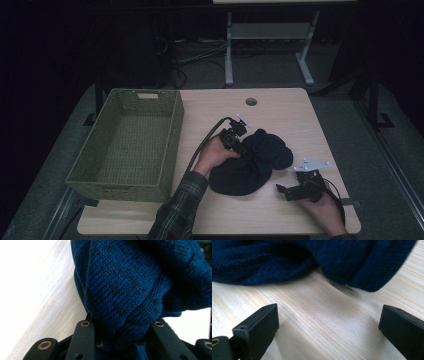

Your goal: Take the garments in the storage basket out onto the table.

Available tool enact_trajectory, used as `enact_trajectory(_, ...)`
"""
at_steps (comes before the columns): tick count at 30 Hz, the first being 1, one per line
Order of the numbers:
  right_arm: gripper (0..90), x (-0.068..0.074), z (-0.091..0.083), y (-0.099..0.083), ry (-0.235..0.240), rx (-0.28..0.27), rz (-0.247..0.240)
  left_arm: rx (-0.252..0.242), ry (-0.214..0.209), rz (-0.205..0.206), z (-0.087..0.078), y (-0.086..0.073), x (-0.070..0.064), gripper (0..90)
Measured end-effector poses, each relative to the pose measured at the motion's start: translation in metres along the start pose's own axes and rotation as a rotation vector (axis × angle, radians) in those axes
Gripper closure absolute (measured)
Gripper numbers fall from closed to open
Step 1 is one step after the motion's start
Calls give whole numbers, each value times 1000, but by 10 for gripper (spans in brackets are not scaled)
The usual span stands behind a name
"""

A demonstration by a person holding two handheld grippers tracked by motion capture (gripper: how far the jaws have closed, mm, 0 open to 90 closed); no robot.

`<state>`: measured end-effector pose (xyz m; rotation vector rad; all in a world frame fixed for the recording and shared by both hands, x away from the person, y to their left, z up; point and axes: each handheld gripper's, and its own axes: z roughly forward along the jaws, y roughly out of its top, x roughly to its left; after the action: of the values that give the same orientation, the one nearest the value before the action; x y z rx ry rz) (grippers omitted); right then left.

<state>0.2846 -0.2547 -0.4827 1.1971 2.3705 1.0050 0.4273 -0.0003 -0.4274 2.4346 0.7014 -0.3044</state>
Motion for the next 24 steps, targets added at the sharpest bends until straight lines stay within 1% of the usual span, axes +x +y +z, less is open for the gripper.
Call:
enact_trajectory(4, 25, 0, 0, 0, 0, 0, 0, 9, 12, -4, 5, -3, 5, 690)
enact_trajectory(5, 25, 0, 0, 0, 1, -1, 2, 6, 15, -11, 7, -5, 5, 690)
enact_trajectory(8, 25, 0, 0, 0, 1, -1, 1, 0, 30, -2, 8, -7, 6, 675)
enact_trajectory(9, 25, 0, 0, 0, 1, -1, 2, -2, 42, -1, 7, -7, 5, 652)
enact_trajectory(10, 25, 0, 0, 0, 1, -1, 2, -2, 42, -1, 7, -7, 5, 620)
enact_trajectory(11, 25, 0, 0, 0, 0, -2, -2, 3, 70, 7, 4, -7, 4, 557)
enact_trajectory(12, 25, 0, 0, 0, 0, -2, -1, 8, 87, 12, 2, -6, 4, 510)
enact_trajectory(14, 25, 0, 0, 0, 1, -1, -1, -1, 114, 29, -4, -7, 3, 419)
enact_trajectory(16, 25, 0, 0, 0, 1, -2, -1, -8, 156, 40, -10, -8, 1, 315)
enact_trajectory(17, 25, 0, 0, 0, 1, -2, -1, -13, 169, 40, -14, -8, 0, 280)
enact_trajectory(18, 25, 0, 0, 0, 2, -1, 2, -19, 173, 36, -17, -9, 0, 249)
enact_trajectory(21, 25, 0, 0, 0, 1, -3, 0, -37, 194, 26, -27, -12, -3, 185)
enact_trajectory(23, 25, 0, 0, 0, 2, -2, 0, -58, 209, 26, -36, -16, -5, 183)
enact_trajectory(24, 25, 0, 0, 0, 2, -2, 0, -58, 209, 26, -36, -16, -5, 183)
